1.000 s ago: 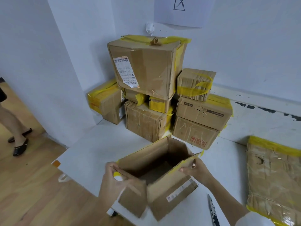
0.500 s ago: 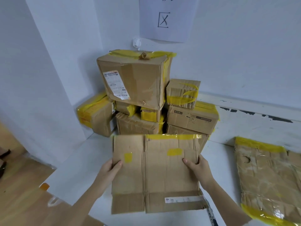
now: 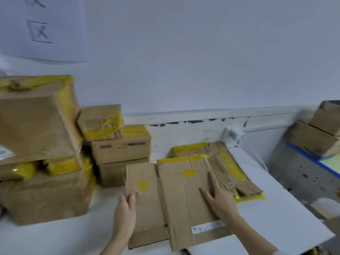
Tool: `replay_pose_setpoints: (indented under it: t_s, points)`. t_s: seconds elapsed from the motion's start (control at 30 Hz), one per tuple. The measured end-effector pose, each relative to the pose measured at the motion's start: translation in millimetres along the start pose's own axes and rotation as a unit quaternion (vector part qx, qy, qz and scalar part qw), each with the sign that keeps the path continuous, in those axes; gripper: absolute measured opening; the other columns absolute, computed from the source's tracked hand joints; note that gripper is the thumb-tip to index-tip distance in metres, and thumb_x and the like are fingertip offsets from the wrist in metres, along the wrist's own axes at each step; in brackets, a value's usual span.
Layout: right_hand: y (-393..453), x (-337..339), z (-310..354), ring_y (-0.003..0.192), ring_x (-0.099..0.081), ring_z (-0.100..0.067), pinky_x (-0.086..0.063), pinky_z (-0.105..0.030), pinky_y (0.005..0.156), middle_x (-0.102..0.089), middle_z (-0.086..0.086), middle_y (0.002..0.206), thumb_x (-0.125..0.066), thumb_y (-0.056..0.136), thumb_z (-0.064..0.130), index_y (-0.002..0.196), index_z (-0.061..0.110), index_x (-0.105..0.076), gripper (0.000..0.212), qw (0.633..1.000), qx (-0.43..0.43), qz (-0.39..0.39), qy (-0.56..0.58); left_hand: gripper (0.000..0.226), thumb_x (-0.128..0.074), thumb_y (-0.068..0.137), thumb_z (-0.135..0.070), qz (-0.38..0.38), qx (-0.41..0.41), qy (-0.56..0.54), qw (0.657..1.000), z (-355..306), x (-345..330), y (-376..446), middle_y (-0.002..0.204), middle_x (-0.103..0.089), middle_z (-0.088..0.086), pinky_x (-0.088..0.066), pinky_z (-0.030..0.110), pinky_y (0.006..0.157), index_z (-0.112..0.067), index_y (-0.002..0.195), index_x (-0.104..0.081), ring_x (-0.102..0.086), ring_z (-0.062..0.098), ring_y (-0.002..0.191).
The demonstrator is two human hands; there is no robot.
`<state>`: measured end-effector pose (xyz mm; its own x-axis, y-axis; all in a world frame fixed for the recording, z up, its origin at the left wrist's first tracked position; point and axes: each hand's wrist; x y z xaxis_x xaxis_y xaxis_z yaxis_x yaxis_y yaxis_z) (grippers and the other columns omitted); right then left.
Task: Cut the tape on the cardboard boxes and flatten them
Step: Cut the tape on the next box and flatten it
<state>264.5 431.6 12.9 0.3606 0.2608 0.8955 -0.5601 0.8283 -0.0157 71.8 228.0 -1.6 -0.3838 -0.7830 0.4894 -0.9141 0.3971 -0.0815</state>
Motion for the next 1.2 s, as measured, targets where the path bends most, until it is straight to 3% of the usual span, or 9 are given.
replay_pose_setpoints:
  t_s: [0.2,0.37,0.57,0.67,0.77,0.93,1.03,1.1,1.2]
  points:
    - [48,33,-80,0.104,-0.058,-0.026,-0.049,-0.036,0.080,-0.054,-0.006,0.121,-0.031,0.086,0.071,0.147,0.045,-0.001,0.073,0.996,-0.062,-0.023,-0.051,0.057,-0.036,0.098,-0.042,0.096,-0.054,0.120,0.987,-43,-101,11,0.119,-0.058,0.006,-0.042,0.028,0.060,-0.019,0.146,-0.015,-0.062,0.024,0.089]
    - [127,50,-129,0.098,-0.059,-0.028,-0.044,-0.035,0.072,-0.048,-0.003,0.105,-0.029,0.088,0.068,0.148,0.042,-0.005,0.069,0.993,-0.094,-0.009,-0.075,0.060,-0.051,0.092,-0.045,0.161,-0.101,0.164,0.968,-75,-181,49,0.116,-0.025,-0.002,-0.040,0.017,0.066,-0.030,0.142,-0.023,-0.054,0.012,0.088]
    - [224,26,-149,0.092,-0.049,-0.021,-0.043,-0.032,0.066,-0.034,-0.001,0.108,-0.027,0.093,0.060,0.147,0.039,-0.009,0.061,0.995,-0.076,0.001,-0.060,0.054,-0.043,0.095,-0.043,0.076,-0.106,0.220,0.967,-77,-258,85,0.147,-0.004,0.005,-0.032,0.019,0.102,-0.031,0.146,-0.027,-0.032,0.016,0.134]
    - [240,2,-149,0.130,-0.030,-0.027,-0.042,-0.040,0.096,-0.022,-0.009,0.144,-0.025,0.100,0.044,0.149,0.034,-0.011,0.052,0.991,-0.066,0.018,-0.117,0.059,-0.049,0.092,-0.045,0.041,-0.141,0.327,0.934,-71,-272,86,0.152,-0.025,0.012,-0.044,0.028,0.094,-0.020,0.144,-0.037,-0.049,0.025,0.121]
    - [239,-20,-143,0.146,0.010,-0.020,-0.006,-0.047,0.117,0.013,0.006,0.158,-0.021,0.102,0.025,0.149,0.036,0.005,0.055,0.986,0.029,0.074,-0.149,0.050,-0.029,0.097,-0.038,0.004,-0.242,0.348,0.906,-64,-277,85,0.133,-0.055,0.006,-0.038,0.030,0.100,-0.010,0.125,-0.060,-0.060,0.027,0.113]
    - [243,-37,-145,0.143,0.022,-0.018,0.001,-0.058,0.112,0.038,0.015,0.140,-0.016,0.092,0.064,0.134,0.034,0.034,0.072,0.974,0.063,0.113,-0.184,0.050,-0.030,0.089,-0.038,0.120,-0.217,0.401,0.882,-63,-273,89,0.131,-0.057,-0.006,-0.019,0.022,0.107,-0.021,0.118,-0.067,-0.051,0.016,0.123]
    - [241,-35,-138,0.146,0.010,-0.019,-0.008,-0.055,0.114,0.025,0.013,0.152,-0.006,0.087,0.072,0.140,0.044,0.020,0.066,0.973,0.069,0.105,-0.194,0.046,-0.057,0.077,-0.049,0.145,-0.237,0.422,0.863,-62,-273,91,0.128,-0.059,-0.008,-0.014,0.023,0.107,-0.024,0.114,-0.069,-0.048,0.013,0.123]
    - [230,-30,-120,0.145,-0.015,-0.025,-0.018,-0.051,0.111,-0.004,0.002,0.158,0.018,0.067,0.084,0.144,0.035,-0.005,0.094,0.983,0.077,0.046,-0.163,0.059,-0.070,0.070,-0.056,0.166,-0.210,0.425,0.865,-71,-261,91,0.135,-0.053,-0.004,-0.018,0.028,0.111,-0.023,0.119,-0.066,-0.049,0.013,0.126]
    - [222,-22,-105,0.116,-0.053,-0.048,-0.037,-0.061,0.093,-0.050,-0.029,0.131,0.016,0.066,0.086,0.124,0.004,-0.058,0.125,0.992,0.089,0.008,-0.086,0.070,-0.049,0.095,-0.034,0.215,-0.215,0.355,0.884,-67,-239,96,0.157,0.006,0.002,-0.002,0.030,0.117,-0.008,0.150,-0.014,-0.001,0.019,0.146]
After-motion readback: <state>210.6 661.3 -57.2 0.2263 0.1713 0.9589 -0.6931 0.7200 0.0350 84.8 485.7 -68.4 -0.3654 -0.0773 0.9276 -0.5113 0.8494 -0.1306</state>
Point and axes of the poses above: each hand's wrist, its own y-axis towards the middle knuckle, its own x-axis out of the back of the hand, z = x × y
